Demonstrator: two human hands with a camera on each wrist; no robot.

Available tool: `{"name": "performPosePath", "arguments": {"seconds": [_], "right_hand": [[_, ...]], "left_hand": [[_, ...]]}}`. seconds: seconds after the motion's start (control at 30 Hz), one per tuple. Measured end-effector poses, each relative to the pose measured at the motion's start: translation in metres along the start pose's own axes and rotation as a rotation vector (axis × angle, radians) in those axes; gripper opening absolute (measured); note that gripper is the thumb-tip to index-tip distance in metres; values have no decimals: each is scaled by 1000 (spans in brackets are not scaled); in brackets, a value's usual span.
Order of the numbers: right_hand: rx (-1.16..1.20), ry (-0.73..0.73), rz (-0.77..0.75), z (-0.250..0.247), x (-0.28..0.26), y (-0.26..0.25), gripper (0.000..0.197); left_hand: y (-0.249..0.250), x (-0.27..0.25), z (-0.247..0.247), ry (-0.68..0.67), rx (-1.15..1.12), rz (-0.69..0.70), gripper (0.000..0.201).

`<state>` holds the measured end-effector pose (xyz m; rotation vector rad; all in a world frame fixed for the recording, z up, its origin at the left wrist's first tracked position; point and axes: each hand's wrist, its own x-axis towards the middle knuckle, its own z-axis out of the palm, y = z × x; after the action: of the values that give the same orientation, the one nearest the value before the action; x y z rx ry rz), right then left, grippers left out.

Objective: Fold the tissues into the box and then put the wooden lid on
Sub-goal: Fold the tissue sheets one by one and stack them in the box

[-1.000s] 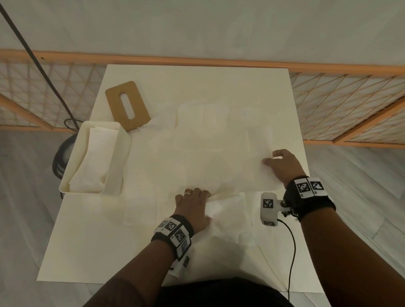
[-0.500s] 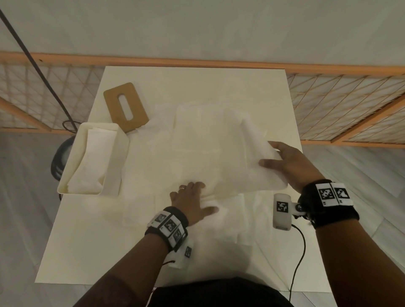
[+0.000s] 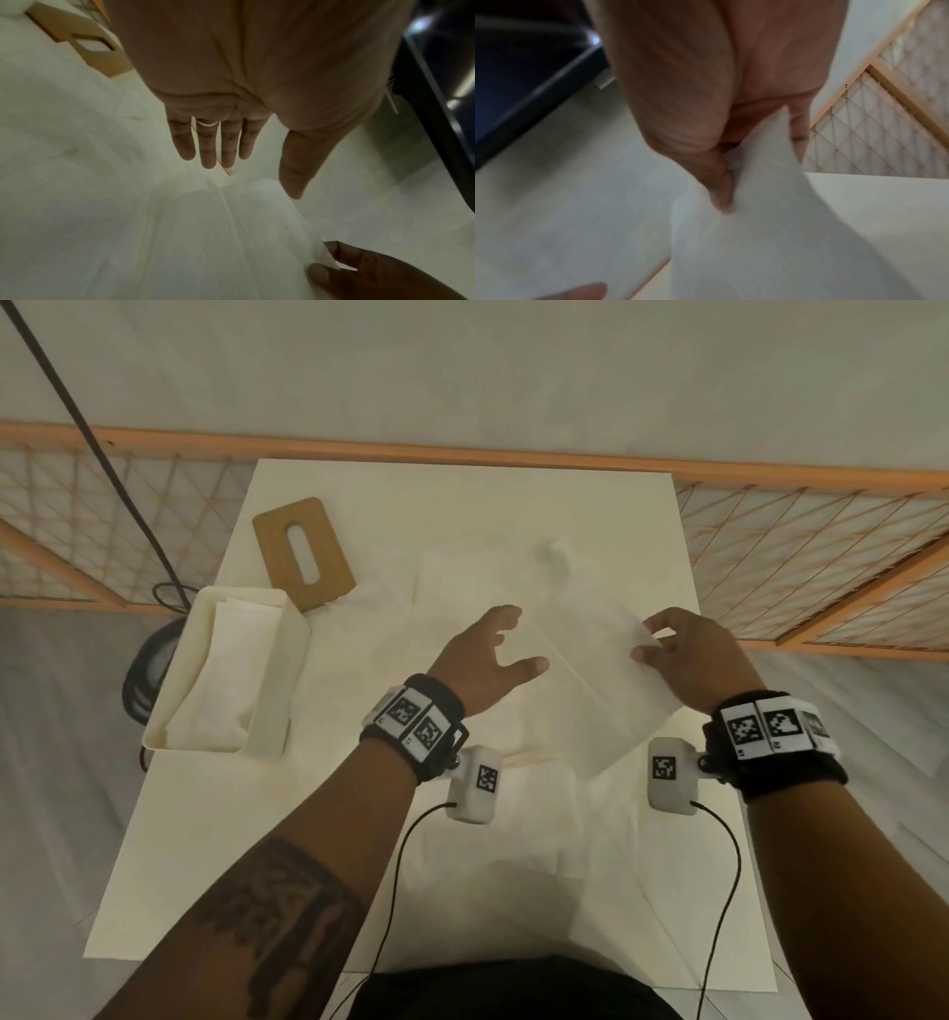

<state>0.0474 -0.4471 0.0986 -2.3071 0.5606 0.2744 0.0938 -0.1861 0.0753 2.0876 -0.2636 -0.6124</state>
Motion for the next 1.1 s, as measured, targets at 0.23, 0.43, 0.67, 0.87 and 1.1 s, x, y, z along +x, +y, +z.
{"name": "performPosePath", "arguments": {"seconds": [0.23, 0.43, 0.67, 0.87, 1.1], "right_hand": [[-104, 180, 130, 15, 13, 32, 6], [78, 188, -123, -2, -10, 16, 6], [377, -406, -344, -32, -31, -27, 7], [724, -412, -287, -30, -12, -36, 12], [881, -342, 145, 30, -8, -14, 52]], "left_hand": [[-1, 8, 23, -22, 35, -33, 54], [-1, 6, 20, -5, 16, -25, 59], [19, 7, -2, -153, -99, 160, 106], [15, -1, -18, -75, -285, 120, 45], [-14, -22, -27, 68, -692, -147, 18]]}}
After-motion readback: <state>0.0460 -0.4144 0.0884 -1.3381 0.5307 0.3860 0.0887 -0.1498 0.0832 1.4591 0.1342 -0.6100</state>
